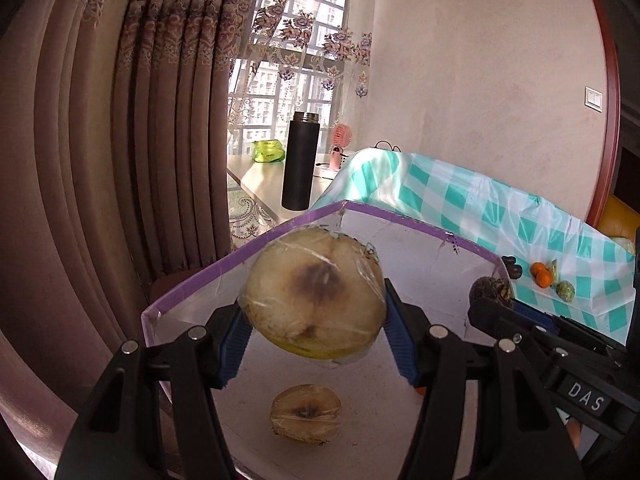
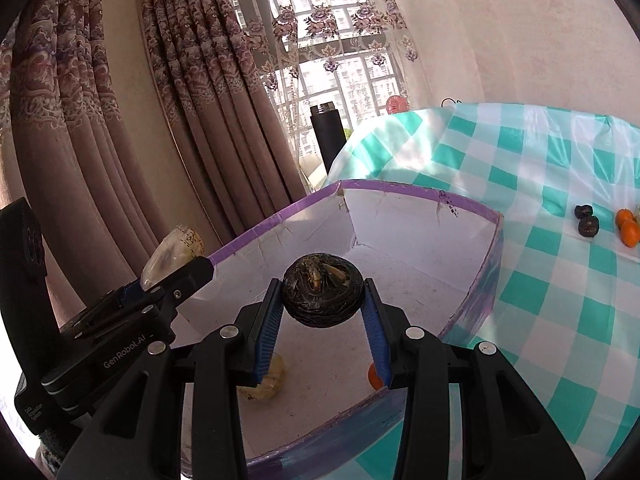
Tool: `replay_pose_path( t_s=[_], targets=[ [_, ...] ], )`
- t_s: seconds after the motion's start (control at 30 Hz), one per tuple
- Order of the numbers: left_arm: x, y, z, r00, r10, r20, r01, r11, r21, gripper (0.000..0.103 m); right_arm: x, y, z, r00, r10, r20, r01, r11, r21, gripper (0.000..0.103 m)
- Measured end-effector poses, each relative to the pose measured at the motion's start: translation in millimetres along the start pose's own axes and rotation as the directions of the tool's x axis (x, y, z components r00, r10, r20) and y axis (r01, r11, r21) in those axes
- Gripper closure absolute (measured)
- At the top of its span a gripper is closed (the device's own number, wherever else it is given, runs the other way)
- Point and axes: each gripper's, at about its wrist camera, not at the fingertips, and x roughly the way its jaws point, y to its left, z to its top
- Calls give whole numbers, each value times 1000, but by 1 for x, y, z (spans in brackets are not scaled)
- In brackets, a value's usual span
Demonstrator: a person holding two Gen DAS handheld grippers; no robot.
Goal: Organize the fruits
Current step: 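Open the left tool over the box while the right tool releases the dark fruit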
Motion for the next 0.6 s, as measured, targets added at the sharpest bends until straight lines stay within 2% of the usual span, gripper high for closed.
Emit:
replay_pose_path(
  t_s=[0.13,0.23,0.3,0.37,0.5,0.6],
  targets=[
    [15,12,-4,997,33,-65,-33,999,-5,43,27,15,-5,994,-69,-88,61,993,-96,63],
    [27,20,-10,991,61,-120,-61,998,5,43,48,26,-7,976,-158,-153,126,972,-196,63],
    [34,25,-14,984,76,-159,-75,997,14,43,63,32,-8,955,-201,-218,143,956,-254,63],
    [38,28,-18,978,92,-185,-88,996,29,43,80,37,-10,924,-260,-282,168,935,-311,63],
    [44,18,-23,964,164,-208,-135,980,147,43,97,40,-6,868,-352,-350,203,895,-397,63],
    [52,10,-28,941,233,-247,-172,954,247,42,108,36,-8,826,-375,-422,190,888,-418,63]
  ],
)
